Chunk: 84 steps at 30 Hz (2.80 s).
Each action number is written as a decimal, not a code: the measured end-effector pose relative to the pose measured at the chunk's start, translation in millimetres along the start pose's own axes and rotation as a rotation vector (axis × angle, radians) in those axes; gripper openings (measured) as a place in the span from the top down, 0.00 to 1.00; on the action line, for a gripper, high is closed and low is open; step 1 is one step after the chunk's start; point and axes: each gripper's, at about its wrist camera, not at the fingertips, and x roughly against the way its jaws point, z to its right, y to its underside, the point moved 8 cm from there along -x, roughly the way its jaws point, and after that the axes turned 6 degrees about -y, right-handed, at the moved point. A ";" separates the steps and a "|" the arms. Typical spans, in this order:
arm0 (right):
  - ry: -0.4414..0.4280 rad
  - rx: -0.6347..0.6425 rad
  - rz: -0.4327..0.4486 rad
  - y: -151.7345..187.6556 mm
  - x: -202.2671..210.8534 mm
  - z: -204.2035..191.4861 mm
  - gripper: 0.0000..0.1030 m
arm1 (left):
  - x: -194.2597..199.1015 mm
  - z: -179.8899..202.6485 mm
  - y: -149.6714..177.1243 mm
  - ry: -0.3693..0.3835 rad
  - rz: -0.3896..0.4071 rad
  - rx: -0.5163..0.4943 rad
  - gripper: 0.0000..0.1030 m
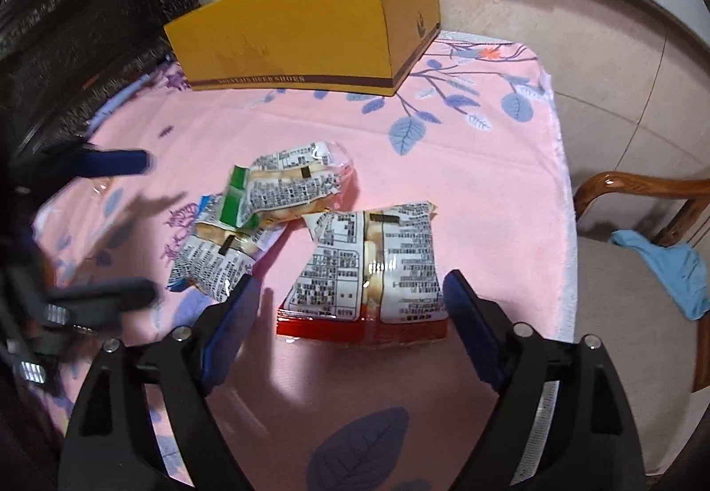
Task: Organize snacks
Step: 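Grasp the blue-edged cookie pack with the left gripper while the right grasps the red-edged pack, then carry both cookie packs over the yellow box and open both grippers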
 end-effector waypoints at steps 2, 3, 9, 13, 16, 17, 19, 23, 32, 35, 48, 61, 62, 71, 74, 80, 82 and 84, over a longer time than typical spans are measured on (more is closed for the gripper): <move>-0.027 -0.003 -0.002 -1.1 -0.7 -2.5 0.07 | -7.4 5.8 -2.4 0.027 0.009 -0.044 0.03; -0.031 -0.002 -0.003 -1.6 -1.2 -3.5 0.06 | -12.6 8.6 -2.3 0.057 0.008 -0.072 0.03; -0.036 0.013 -0.011 -0.9 -2.0 -9.1 0.01 | -32.8 19.6 11.4 0.232 -0.032 -0.239 0.03; -0.027 0.020 -0.014 -1.0 -3.2 -10.4 0.01 | -40.0 18.5 8.7 0.313 -0.038 -0.297 0.03; -0.046 0.004 -0.008 -1.8 -1.6 -8.5 0.01 | -41.7 18.3 7.3 0.321 -0.036 -0.314 0.02; -0.047 0.004 -0.011 -1.7 -1.4 -8.7 0.01 | -41.7 18.3 7.2 0.322 -0.036 -0.313 0.02; -0.040 0.014 -0.025 -2.7 -2.8 -9.5 0.01 | -41.4 18.0 6.9 0.322 -0.034 -0.315 0.03; -0.047 0.027 -0.050 -5.2 -5.3 -9.1 0.01 | -36.3 20.9 9.3 0.326 -0.018 -0.321 0.15; 0.001 0.072 -0.067 -8.8 -0.6 4.9 0.36 | -23.1 24.7 16.6 0.279 -0.001 -0.287 0.29; 0.016 0.105 -0.073 -7.6 -0.8 3.3 0.37 | -20.5 23.7 19.6 0.265 -0.007 -0.258 0.29; 0.068 0.169 -0.082 -26.0 -7.1 -2.6 0.28 | -23.9 12.7 21.7 0.160 -0.043 -0.161 0.07; 0.036 0.091 -0.136 -25.9 -8.0 13.9 0.50 | -23.3 38.5 12.5 0.184 -0.036 -0.147 0.40; 0.045 0.086 -0.134 -24.9 -6.9 13.4 0.50 | -22.8 39.1 13.2 0.180 -0.037 -0.141 0.41; 0.047 0.056 -0.118 -13.4 3.1 7.9 0.51 | -18.1 44.2 16.3 0.134 -0.047 -0.119 0.47; 0.048 0.052 -0.109 -12.2 8.4 3.1 0.51 | -13.4 43.0 16.1 0.123 -0.042 -0.108 0.48; 0.041 0.017 -0.083 -19.9 33.0 -12.2 0.51 | 33.2 22.0 3.4 0.076 -0.021 0.011 0.48; 0.020 0.024 -0.067 -33.7 48.4 -24.3 0.51 | 51.3 6.3 -4.4 0.050 -0.016 0.045 0.48; -0.001 0.052 -0.039 -59.7 63.6 -38.6 0.51 | 67.7 -17.1 -17.3 0.010 -0.001 0.073 0.48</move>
